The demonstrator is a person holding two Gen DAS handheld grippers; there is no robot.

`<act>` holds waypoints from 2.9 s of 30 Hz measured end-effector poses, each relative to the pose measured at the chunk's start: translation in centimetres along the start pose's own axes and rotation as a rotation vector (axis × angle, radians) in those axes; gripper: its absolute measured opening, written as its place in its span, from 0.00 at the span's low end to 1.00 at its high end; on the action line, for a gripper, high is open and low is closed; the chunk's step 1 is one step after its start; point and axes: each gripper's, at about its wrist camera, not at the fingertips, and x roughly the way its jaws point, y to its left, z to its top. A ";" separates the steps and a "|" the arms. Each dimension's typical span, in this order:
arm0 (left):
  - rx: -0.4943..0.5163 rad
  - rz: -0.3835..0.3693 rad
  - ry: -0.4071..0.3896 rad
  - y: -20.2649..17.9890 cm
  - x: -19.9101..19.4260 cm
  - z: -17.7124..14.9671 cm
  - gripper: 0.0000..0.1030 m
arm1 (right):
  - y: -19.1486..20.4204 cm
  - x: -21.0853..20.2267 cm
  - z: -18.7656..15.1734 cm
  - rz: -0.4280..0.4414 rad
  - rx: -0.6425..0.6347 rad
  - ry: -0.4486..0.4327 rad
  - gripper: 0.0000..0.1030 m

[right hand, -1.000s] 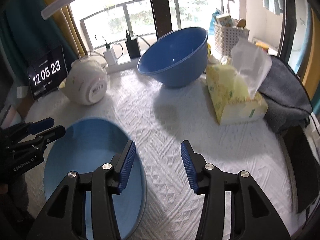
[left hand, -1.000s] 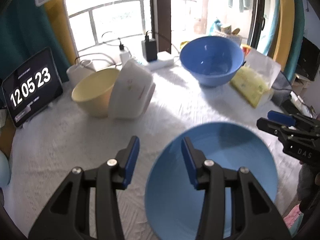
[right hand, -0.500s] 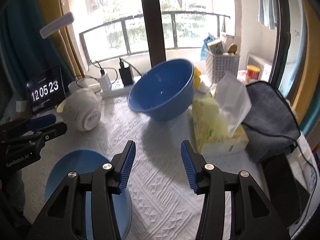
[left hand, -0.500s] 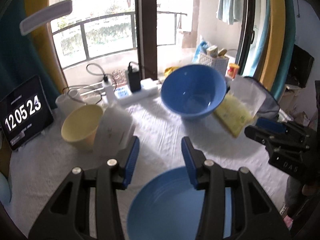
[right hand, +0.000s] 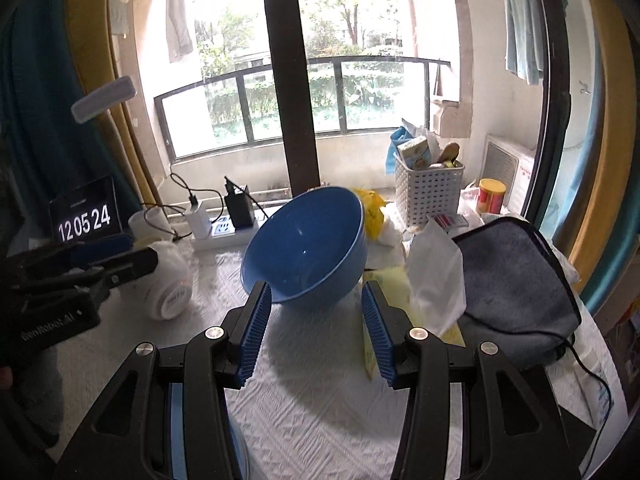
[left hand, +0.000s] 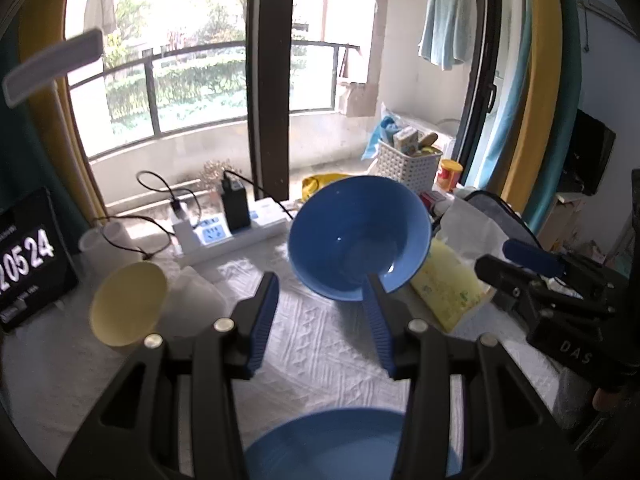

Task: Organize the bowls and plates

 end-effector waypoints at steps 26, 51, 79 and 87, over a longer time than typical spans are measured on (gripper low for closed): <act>-0.056 0.050 0.240 0.4 13.6 -1.3 0.44 | -3.2 11.3 0.4 -0.012 0.099 0.100 0.48; -0.005 0.028 0.164 -0.8 11.4 -1.3 0.38 | -3.5 10.8 0.0 -0.017 0.118 0.097 0.23; -0.010 0.015 0.057 1.2 2.6 -2.6 0.38 | 1.6 4.1 -0.9 -0.005 0.088 0.049 0.23; -0.023 0.020 0.035 2.4 0.2 -3.6 0.38 | 3.7 2.2 -1.4 0.002 0.067 0.038 0.23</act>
